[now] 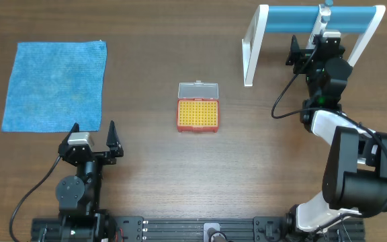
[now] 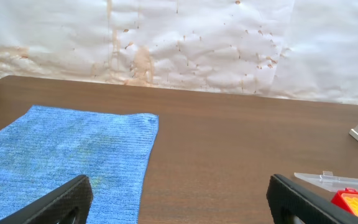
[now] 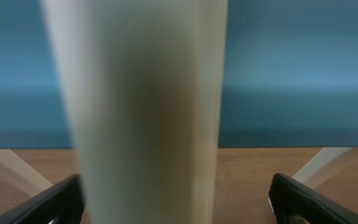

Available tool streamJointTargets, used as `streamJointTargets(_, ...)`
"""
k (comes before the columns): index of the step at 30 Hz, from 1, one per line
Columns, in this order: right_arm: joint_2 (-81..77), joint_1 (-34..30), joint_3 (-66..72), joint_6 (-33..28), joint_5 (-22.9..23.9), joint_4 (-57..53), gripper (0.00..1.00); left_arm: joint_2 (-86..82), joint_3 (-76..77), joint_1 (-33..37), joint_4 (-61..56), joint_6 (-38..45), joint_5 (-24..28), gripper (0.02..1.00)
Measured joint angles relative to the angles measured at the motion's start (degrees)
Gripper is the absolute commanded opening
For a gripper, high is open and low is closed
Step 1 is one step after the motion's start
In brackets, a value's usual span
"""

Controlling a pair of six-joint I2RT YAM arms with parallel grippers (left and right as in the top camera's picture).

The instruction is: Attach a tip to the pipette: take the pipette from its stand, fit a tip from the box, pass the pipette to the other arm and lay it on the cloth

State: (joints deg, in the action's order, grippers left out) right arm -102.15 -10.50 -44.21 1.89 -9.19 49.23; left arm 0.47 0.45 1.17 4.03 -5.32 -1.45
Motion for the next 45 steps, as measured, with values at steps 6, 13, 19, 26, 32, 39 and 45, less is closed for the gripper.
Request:
streamJointTargets(6,-0.61,0.00,-0.24,0.50,0.00,-0.02,0.312,0.00,0.00,0.00,0.00,0.00,0.00,0.906)
streamJointTargets(13,-0.61,0.00,-0.39,1.03,-0.02,0.07,0.084,0.00,0.00,0.00,0.00,0.00,0.00,0.906)
streamJointTargets(19,-0.37,1.14,-0.44,1.03,-0.02,3.08,0.082,0.00,0.00,0.00,0.00,0.00,0.00,0.906)
streamJointTargets(26,7.28,1.14,4.94,1.03,-0.02,3.10,0.080,0.00,0.00,0.00,0.00,0.00,0.00,0.908)
streamJointTargets(32,19.52,13.97,14.78,1.07,-8.31,13.88,0.082,0.00,0.00,0.00,0.00,0.00,0.00,0.906)
streamJointTargets(39,14.95,35.67,20.35,0.96,-12.28,31.26,0.082,0.00,0.00,0.00,0.00,0.00,0.00,0.906)
streamJointTargets(45,1.09,43.87,20.26,1.01,-12.44,33.97,0.082,0.00,0.00,0.00,0.00,0.00,0.00,0.906)
